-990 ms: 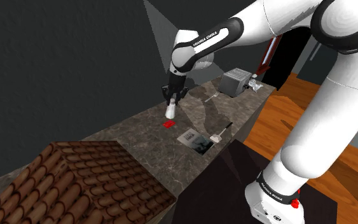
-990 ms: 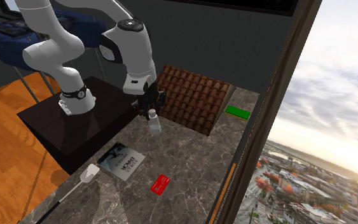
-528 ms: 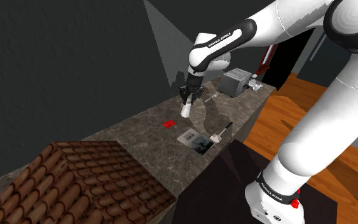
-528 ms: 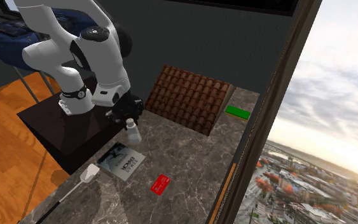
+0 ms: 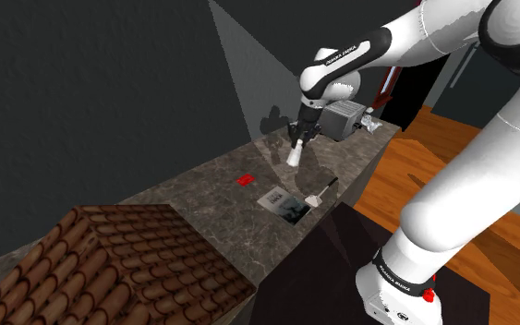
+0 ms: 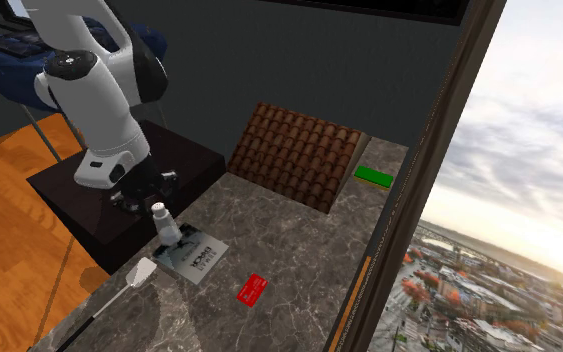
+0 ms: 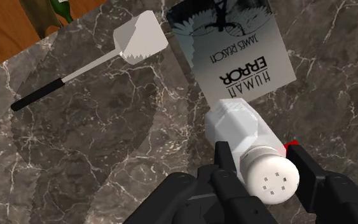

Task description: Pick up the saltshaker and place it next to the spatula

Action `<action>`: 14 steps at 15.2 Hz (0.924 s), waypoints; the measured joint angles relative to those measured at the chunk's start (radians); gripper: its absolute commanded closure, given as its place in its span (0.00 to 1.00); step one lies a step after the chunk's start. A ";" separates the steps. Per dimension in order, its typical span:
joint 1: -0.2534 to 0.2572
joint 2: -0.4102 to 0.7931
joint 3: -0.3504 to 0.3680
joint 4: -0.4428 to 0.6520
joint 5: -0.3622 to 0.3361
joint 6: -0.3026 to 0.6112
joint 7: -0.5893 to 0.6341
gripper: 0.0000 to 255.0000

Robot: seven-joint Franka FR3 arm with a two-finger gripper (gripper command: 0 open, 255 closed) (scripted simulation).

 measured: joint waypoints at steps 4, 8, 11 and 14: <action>-0.046 -0.007 -0.054 -0.001 -0.007 -0.013 -0.095 1.00; -0.057 0.021 -0.070 -0.020 0.002 0.031 -0.132 1.00; -0.057 0.047 -0.071 -0.038 0.012 0.074 -0.144 1.00; -0.055 0.076 -0.070 -0.050 0.023 0.114 -0.153 1.00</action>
